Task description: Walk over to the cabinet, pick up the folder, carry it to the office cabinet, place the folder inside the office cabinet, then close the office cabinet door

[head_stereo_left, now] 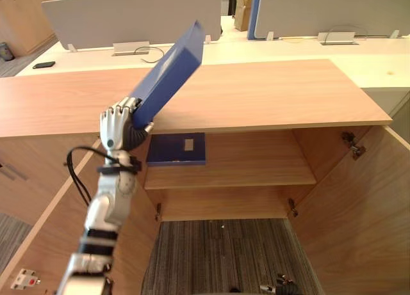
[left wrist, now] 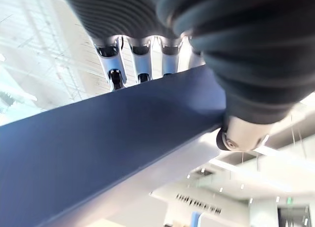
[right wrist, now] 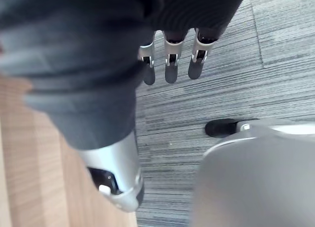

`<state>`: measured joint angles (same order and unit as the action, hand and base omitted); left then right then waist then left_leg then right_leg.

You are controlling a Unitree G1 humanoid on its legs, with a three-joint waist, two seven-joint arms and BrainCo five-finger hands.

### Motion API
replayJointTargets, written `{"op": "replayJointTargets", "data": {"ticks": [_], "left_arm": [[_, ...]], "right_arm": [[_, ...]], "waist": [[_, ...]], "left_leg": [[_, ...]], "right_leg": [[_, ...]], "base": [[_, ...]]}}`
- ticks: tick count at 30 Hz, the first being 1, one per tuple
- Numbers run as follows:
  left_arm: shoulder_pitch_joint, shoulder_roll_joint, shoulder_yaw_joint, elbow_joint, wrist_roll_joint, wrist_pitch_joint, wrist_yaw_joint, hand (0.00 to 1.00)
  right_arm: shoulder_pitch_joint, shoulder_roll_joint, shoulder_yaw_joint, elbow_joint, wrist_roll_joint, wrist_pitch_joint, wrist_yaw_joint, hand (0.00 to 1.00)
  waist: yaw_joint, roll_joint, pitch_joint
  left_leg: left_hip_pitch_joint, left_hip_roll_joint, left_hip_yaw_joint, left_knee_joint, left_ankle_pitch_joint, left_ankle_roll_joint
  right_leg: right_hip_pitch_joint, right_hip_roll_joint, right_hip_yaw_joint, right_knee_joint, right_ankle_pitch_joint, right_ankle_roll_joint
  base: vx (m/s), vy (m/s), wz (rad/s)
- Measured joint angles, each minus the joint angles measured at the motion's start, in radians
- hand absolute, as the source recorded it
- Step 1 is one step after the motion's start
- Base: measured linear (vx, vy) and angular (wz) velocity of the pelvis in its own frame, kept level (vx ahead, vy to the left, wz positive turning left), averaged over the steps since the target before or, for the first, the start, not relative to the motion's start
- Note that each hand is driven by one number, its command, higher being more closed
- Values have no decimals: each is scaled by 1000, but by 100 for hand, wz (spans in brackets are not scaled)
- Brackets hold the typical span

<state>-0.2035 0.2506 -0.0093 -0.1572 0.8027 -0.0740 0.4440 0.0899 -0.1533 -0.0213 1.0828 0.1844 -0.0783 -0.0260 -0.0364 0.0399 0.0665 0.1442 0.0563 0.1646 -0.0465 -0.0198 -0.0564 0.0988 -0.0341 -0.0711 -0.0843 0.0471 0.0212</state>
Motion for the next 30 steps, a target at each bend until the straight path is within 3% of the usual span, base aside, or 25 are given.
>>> {"op": "replayJointTargets", "data": {"ticks": [2,4,5,7,10,17,20,23,26,30], "left_arm": [[88,-90,-1,-116,-103,-50,-4,100],[200,-175,-4,-255,-317,-97,-35,100],[221,-185,-5,-282,-369,-109,-43,100],[271,-207,-4,-359,-578,-150,-70,100],[321,-218,-4,-424,-740,-179,-96,100],[387,-234,27,-470,-849,-191,-131,100],[388,-249,49,-471,-892,-191,-154,100],[388,-249,54,-470,-931,-188,-179,100],[385,-247,45,-470,-957,-183,-203,100],[367,-229,7,-458,-983,-171,-236,100]], "right_arm": [[11,31,-20,-87,50,-3,-15,0],[50,86,-25,-279,94,-8,-45,0],[59,98,-24,-326,102,-13,-53,0],[107,128,-16,-535,111,-22,-76,0],[162,147,-18,-799,137,-35,-92,0],[173,175,-87,-1191,144,-73,-129,0],[128,168,-153,-1331,94,-77,-146,0],[72,147,-179,-1393,91,-91,-154,0],[-39,76,-172,-1411,140,-110,-153,0],[-273,-107,-66,-1395,294,-130,-119,0]], "waist": [[6,1,0],[8,5,-3],[8,7,-5],[11,16,-11],[18,21,-16],[26,19,-17],[28,19,-17],[28,18,-17],[28,18,-17],[30,18,-18]], "left_leg": [[-9,0,0,2,2,2],[-6,0,6,3,2,3],[-5,1,9,3,2,3],[-4,3,14,3,2,2],[-4,5,16,6,1,2],[-6,11,20,18,-9,2],[-6,11,20,18,-9,2],[-6,10,20,19,-9,2],[-6,9,20,20,-9,2],[-7,8,20,22,-9,2]], "right_leg": [[-8,-1,2,0,1,1],[-7,4,8,0,1,1],[-7,6,11,0,2,1],[-8,10,19,0,2,0],[-8,15,20,0,2,0],[-8,17,22,0,2,0],[-8,17,22,1,2,0],[-8,17,22,1,2,0],[-7,17,22,2,2,0],[-8,17,22,6,2,0]], "base": [[-17,-2,0],[-35,-4,-7],[-26,-4,-11],[-28,-14,-7],[0,0,0],[-10,-4,-2],[0,0,0],[0,0,0],[0,0,0],[0,0,0]]}}
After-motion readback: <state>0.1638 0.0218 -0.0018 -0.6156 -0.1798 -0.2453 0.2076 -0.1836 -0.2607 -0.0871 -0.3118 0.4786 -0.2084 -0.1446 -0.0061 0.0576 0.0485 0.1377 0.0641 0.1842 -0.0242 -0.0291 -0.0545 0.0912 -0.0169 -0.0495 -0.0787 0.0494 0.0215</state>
